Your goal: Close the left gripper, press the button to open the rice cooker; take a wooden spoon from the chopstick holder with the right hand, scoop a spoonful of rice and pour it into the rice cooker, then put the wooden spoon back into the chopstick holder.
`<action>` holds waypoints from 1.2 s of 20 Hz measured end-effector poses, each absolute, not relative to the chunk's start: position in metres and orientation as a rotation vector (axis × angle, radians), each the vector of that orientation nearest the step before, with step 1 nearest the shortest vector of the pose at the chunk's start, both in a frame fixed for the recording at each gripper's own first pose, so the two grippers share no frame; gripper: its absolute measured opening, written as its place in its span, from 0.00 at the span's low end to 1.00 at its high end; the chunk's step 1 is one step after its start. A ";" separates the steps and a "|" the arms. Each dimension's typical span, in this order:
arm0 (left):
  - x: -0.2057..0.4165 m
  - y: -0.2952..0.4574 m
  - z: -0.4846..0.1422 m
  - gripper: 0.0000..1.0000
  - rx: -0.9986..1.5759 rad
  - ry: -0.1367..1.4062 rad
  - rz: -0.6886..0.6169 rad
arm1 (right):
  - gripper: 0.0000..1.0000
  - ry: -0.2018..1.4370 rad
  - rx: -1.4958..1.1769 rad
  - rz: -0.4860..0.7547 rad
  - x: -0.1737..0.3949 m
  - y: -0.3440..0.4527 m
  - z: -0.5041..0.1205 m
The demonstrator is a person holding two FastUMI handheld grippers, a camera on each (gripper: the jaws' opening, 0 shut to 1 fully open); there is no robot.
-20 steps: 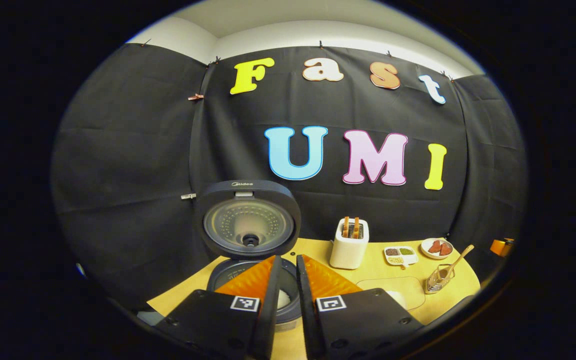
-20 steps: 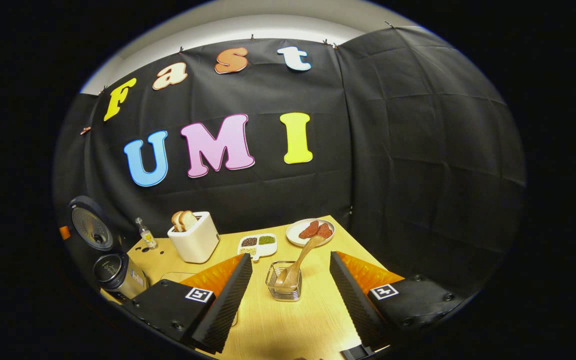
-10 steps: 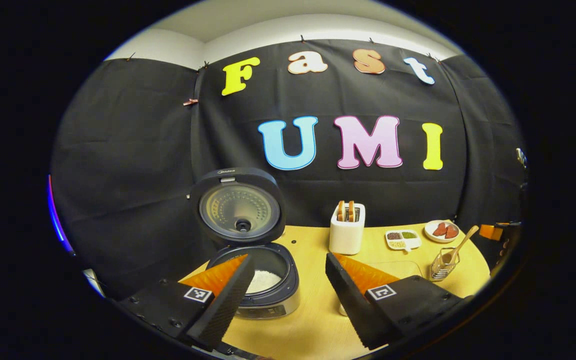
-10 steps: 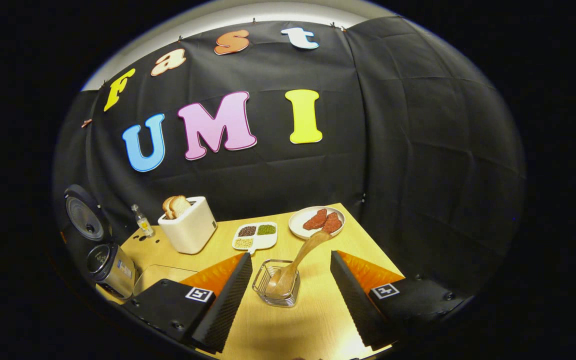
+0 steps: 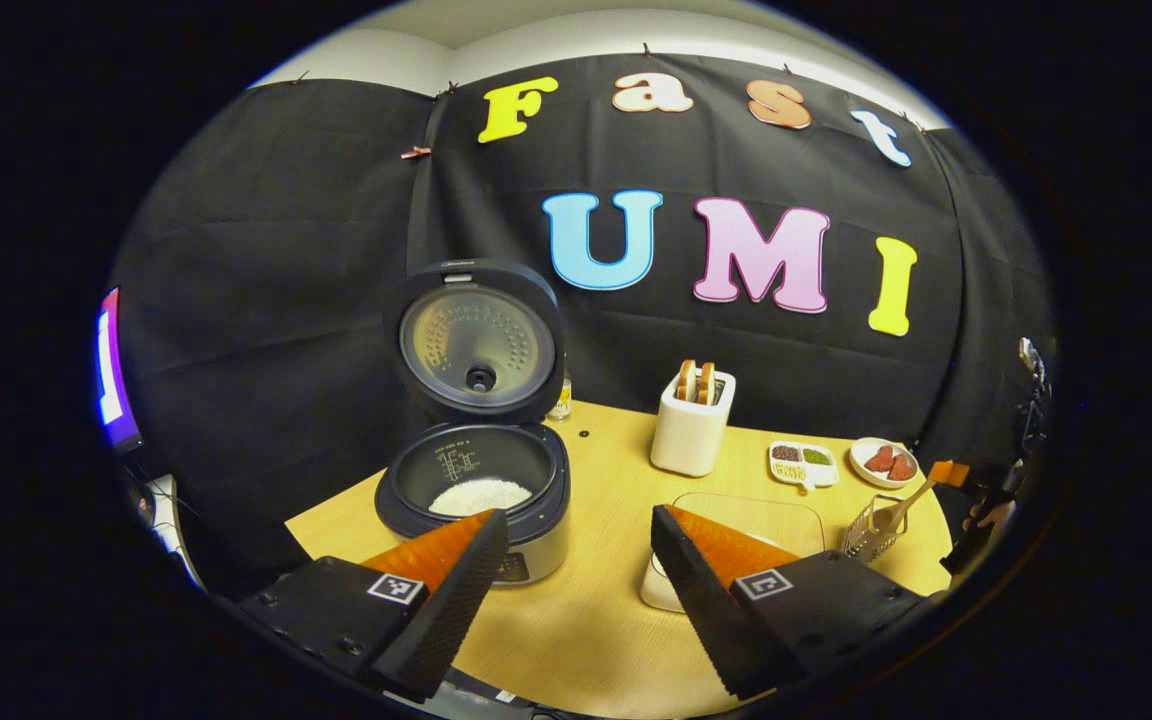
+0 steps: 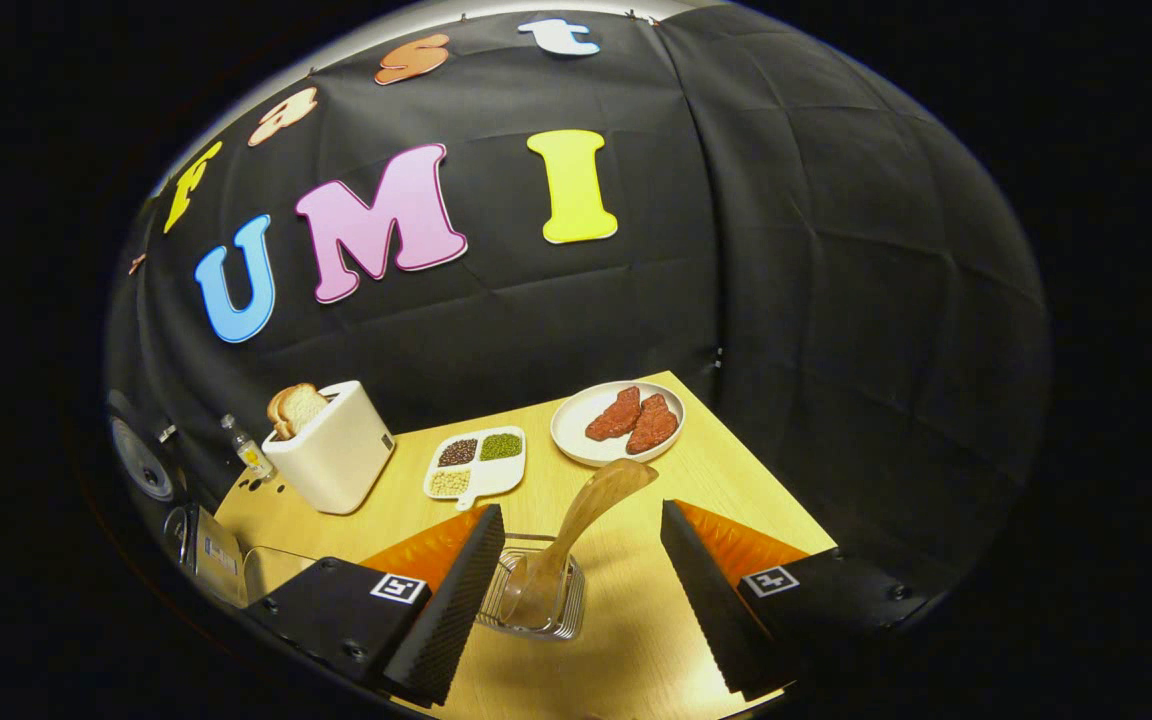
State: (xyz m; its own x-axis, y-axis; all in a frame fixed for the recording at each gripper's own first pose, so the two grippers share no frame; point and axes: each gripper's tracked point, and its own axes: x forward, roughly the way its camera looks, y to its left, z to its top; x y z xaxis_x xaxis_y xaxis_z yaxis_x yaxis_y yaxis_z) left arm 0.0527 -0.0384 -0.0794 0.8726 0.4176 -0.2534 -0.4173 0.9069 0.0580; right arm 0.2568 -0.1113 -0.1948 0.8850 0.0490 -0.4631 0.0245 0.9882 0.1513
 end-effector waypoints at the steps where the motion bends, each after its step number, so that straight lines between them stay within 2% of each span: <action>1: 0.053 -0.040 -0.080 0.97 0.008 0.276 0.439 | 0.99 0.499 0.166 0.010 0.263 -0.111 -0.202; 7: 0.059 -0.061 -0.082 0.97 0.021 0.293 0.406 | 0.99 0.557 0.260 -0.003 0.286 -0.102 -0.228; 10: 0.061 -0.070 -0.085 0.97 0.001 0.290 0.387 | 0.89 0.580 0.341 -0.011 0.296 -0.096 -0.235; 11: 0.061 -0.071 -0.089 0.97 -0.004 0.295 0.388 | 0.84 0.592 0.370 -0.014 0.299 -0.094 -0.237; 12: 0.060 -0.075 -0.094 0.97 -0.013 0.304 0.382 | 0.71 0.606 0.401 -0.008 0.301 -0.090 -0.240; 13: 0.060 -0.081 -0.098 0.97 -0.022 0.309 0.366 | 0.66 0.624 0.417 -0.010 0.302 -0.089 -0.243; 16: 0.061 -0.097 -0.106 0.98 -0.031 0.314 0.313 | 0.22 0.633 0.440 -0.032 0.304 -0.095 -0.243; 17: 0.061 -0.098 -0.109 0.98 -0.022 0.320 0.305 | 0.15 0.642 0.455 -0.022 0.302 -0.092 -0.243; 18: 0.061 -0.100 -0.111 0.98 -0.011 0.322 0.301 | 0.25 0.647 0.464 -0.013 0.299 -0.091 -0.244; 21: 0.058 -0.099 -0.106 0.98 -0.031 0.314 0.320 | 0.19 0.645 0.452 0.041 0.298 -0.081 -0.236; 24: 0.059 -0.098 -0.091 0.98 -0.033 0.266 0.326 | 0.19 0.617 0.410 0.068 0.290 -0.074 -0.220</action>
